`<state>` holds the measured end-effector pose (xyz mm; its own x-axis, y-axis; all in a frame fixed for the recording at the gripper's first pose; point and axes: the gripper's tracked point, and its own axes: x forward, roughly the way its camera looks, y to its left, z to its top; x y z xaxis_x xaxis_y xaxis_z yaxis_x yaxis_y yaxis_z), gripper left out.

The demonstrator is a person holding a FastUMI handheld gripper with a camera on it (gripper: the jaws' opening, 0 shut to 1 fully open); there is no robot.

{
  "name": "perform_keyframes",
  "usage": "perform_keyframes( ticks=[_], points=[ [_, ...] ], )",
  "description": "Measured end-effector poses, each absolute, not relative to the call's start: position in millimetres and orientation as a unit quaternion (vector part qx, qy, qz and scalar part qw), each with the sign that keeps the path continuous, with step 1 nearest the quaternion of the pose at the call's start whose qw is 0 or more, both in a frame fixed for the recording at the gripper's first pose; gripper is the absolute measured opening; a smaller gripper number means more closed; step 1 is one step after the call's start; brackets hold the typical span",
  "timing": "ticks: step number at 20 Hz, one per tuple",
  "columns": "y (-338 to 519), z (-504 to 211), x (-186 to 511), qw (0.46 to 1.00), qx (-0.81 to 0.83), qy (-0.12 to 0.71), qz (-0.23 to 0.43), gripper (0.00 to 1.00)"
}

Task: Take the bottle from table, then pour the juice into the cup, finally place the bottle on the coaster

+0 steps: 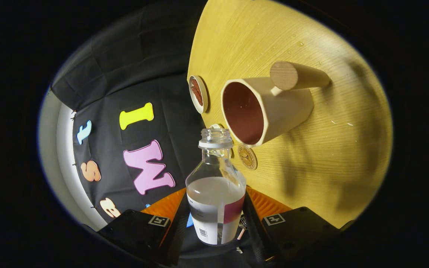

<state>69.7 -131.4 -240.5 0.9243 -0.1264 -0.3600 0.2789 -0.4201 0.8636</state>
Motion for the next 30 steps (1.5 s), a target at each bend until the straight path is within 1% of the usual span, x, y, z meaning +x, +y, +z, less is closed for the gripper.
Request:
perform_keyframes(
  ticks=[4,10,16,30],
  points=[
    [-128.7,-244.5,66.8,0.518,0.832,0.044,-0.193,0.76],
    [-135.4,-244.9,64.3,0.514,0.835,0.038,-0.192,0.76],
    [-139.1,-246.0,68.6,0.492,0.848,0.028,-0.193,0.76],
    [-139.3,-246.6,79.3,0.463,0.864,0.032,-0.195,0.76]
  ],
)
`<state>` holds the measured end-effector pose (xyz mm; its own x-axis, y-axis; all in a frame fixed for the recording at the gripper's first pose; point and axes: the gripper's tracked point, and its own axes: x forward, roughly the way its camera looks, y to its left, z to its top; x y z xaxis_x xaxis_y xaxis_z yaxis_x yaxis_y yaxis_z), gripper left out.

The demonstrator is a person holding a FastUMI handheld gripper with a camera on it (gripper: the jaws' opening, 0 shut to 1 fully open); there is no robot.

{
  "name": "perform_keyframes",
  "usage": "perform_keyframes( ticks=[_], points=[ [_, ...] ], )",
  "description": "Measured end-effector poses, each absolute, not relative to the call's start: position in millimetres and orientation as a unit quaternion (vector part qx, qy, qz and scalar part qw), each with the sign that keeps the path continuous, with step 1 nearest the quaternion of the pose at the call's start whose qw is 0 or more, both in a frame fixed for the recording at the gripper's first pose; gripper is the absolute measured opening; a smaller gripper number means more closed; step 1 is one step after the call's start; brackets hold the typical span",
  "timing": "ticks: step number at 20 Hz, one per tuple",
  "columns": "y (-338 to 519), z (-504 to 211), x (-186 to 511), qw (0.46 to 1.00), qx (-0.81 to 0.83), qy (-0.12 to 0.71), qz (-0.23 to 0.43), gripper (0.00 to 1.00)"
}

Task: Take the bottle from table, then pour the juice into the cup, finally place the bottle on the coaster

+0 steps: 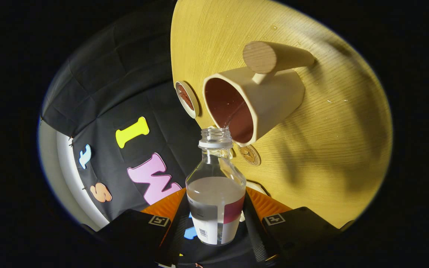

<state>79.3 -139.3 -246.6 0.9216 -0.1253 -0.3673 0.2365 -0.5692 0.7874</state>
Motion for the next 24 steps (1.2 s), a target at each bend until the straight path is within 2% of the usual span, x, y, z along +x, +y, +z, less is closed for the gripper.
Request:
perform_keyframes(
  ticks=[24],
  points=[
    [-146.8,-238.8,86.8,0.426,0.884,0.073,-0.177,0.76]
  ],
)
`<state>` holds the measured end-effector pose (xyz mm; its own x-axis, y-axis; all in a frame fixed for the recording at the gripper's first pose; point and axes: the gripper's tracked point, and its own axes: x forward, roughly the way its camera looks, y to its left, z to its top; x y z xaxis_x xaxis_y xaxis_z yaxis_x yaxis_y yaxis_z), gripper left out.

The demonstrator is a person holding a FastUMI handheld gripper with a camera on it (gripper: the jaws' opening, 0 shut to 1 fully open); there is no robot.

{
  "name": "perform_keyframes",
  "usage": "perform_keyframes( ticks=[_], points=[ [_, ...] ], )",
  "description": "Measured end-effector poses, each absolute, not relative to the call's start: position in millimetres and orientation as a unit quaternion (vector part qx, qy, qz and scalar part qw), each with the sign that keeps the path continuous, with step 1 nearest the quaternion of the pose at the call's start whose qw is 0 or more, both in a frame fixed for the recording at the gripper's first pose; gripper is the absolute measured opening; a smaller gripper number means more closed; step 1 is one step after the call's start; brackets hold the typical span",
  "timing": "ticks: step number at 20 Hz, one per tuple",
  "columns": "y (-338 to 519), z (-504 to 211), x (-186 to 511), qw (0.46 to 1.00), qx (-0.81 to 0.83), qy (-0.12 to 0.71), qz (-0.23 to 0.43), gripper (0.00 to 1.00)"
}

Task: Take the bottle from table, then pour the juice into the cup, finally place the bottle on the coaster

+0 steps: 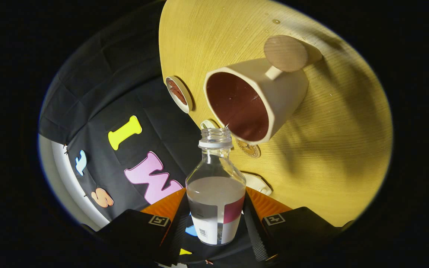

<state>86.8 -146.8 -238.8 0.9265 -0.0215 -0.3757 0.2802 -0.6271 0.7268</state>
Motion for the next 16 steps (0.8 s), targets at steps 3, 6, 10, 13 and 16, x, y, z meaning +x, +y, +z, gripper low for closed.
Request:
perform_keyframes(
  ticks=[3,6,10,13,16],
  points=[
    [-147.3,-235.5,87.1,0.414,0.891,0.077,-0.17,0.76],
    [-146.6,-232.8,86.8,0.409,0.894,0.08,-0.165,0.76],
    [-150.6,-229.8,83.2,0.393,0.901,0.077,-0.167,0.76],
    [-153.3,-231.1,82.1,0.373,0.908,0.08,-0.172,0.76],
    [-151.8,-230.7,81.3,0.35,0.916,0.087,-0.177,0.77]
  ],
)
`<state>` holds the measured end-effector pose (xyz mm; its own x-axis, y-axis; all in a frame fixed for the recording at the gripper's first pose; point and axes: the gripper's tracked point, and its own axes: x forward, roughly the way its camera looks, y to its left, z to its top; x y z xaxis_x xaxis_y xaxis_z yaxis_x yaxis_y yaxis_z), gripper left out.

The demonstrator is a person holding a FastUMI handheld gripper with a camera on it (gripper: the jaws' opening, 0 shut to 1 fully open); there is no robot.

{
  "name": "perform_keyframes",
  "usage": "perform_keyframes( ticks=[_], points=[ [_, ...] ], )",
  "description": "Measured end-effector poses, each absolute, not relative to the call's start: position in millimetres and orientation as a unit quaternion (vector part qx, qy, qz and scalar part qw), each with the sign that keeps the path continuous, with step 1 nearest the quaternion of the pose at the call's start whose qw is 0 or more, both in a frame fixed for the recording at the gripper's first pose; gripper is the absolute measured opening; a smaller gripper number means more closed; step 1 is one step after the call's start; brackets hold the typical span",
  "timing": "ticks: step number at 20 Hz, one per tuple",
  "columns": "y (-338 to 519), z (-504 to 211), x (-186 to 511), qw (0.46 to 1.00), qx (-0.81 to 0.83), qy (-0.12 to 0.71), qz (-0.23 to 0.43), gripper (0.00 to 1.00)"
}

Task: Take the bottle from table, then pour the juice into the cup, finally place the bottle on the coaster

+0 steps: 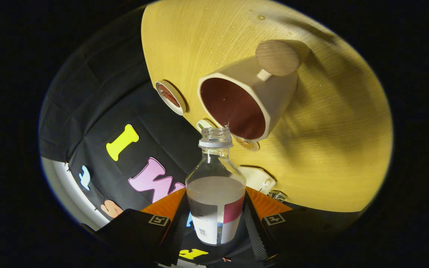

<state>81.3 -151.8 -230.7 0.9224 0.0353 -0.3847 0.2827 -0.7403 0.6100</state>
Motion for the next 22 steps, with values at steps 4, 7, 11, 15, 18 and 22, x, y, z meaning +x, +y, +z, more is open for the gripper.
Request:
perform_keyframes(
  ticks=[4,7,11,15,18,22],
  points=[
    [-153.8,-225.0,80.5,0.346,0.918,0.093,-0.172,0.76],
    [-156.1,-223.2,77.8,0.344,0.918,0.097,-0.172,0.76],
    [-159.1,-223.7,75.5,0.347,0.916,0.1,-0.174,0.76],
    [-155.4,-221.0,76.5,0.351,0.914,0.104,-0.172,0.76],
    [-153.0,-220.1,77.2,0.363,0.91,0.103,-0.171,0.77],
    [-143.3,-215.1,77.8,0.396,0.898,0.099,-0.166,0.76]
  ],
)
